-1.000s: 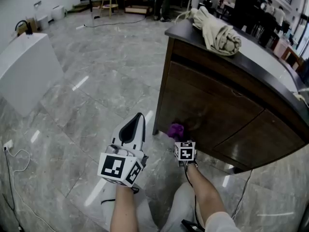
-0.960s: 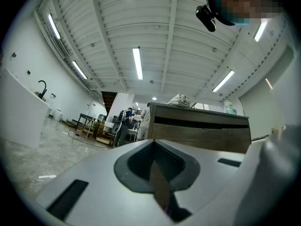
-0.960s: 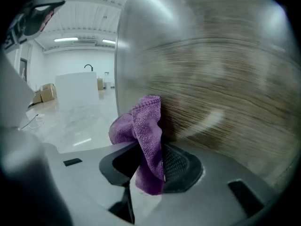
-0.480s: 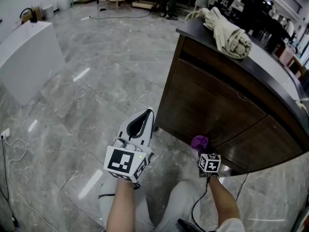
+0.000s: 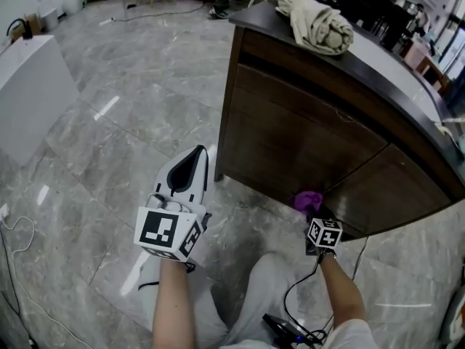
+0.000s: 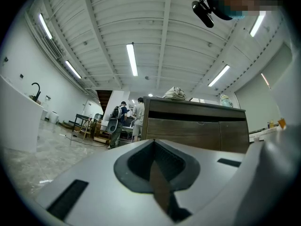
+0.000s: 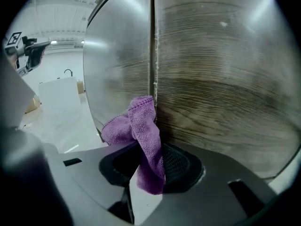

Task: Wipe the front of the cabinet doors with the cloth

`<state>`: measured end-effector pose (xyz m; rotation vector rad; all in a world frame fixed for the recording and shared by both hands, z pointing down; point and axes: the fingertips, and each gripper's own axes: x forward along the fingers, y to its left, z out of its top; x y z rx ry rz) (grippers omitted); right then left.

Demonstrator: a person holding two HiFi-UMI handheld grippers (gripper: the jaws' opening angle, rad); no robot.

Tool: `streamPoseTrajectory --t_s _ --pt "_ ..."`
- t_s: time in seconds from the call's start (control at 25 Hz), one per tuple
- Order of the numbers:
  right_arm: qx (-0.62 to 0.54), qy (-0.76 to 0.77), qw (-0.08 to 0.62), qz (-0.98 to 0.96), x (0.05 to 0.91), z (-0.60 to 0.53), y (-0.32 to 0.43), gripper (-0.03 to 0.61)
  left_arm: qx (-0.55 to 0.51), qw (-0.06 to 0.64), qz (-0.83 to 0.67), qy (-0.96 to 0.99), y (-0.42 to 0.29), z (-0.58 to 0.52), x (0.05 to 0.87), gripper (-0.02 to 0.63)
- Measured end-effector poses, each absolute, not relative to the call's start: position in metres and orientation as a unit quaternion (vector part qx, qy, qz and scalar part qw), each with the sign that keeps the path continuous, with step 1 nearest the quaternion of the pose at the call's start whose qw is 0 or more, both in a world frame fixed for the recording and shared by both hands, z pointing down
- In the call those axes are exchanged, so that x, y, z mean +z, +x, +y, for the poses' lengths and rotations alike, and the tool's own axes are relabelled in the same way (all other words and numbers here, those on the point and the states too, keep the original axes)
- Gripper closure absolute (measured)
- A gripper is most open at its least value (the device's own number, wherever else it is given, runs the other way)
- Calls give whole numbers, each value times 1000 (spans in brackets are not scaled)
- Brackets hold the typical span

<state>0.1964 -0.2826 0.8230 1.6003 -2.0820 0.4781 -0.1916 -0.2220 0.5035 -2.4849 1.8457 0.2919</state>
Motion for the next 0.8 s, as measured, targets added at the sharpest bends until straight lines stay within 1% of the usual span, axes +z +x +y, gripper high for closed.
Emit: streamPoseTrajectory --t_s 0.16,0.28,0.44,0.56,0.64,0.8 --pt "180 596 233 -747 819 -277 218 446 76 19 589 -804 -186 -224 508 611" --pt "160 596 240 -750 802 -292 224 446 74 27 593 -801 -185 -232 505 611" --pt "150 612 243 -737 784 -266 241 447 72 15 581 -810 -176 -230 508 611" --pt "136 613 240 -740 771 -270 252 446 72 18 580 -812 -168 -235 509 611" --pt "135 619 230 -738 765 -267 259 448 66 21 576 -815 -161 -236 511 611" --pt "140 626 187 -744 745 -244 260 448 61 19 567 -821 -152 -236 520 611"
